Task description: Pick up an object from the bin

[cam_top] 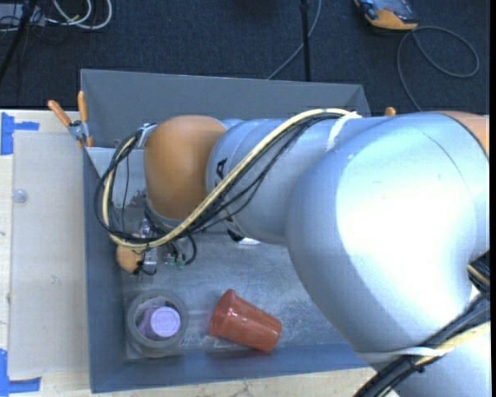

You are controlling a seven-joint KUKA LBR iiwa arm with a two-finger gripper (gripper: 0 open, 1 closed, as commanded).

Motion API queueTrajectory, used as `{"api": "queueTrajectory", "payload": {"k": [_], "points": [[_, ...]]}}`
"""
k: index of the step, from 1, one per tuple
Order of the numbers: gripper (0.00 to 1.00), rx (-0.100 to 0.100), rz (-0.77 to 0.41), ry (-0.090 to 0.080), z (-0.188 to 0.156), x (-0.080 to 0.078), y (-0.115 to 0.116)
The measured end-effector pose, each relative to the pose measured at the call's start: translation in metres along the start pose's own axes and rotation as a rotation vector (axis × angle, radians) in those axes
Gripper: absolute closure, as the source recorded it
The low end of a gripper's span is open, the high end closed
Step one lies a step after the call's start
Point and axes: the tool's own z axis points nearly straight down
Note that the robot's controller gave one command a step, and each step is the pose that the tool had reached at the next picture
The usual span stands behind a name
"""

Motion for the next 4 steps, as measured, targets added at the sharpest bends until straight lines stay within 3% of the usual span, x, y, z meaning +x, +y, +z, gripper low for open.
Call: {"api": "queueTrajectory", "payload": {"k": [4], "points": [[1.0, 0.001, 0.002, 0.003, -0.045, 0.001, -0.001]]}}
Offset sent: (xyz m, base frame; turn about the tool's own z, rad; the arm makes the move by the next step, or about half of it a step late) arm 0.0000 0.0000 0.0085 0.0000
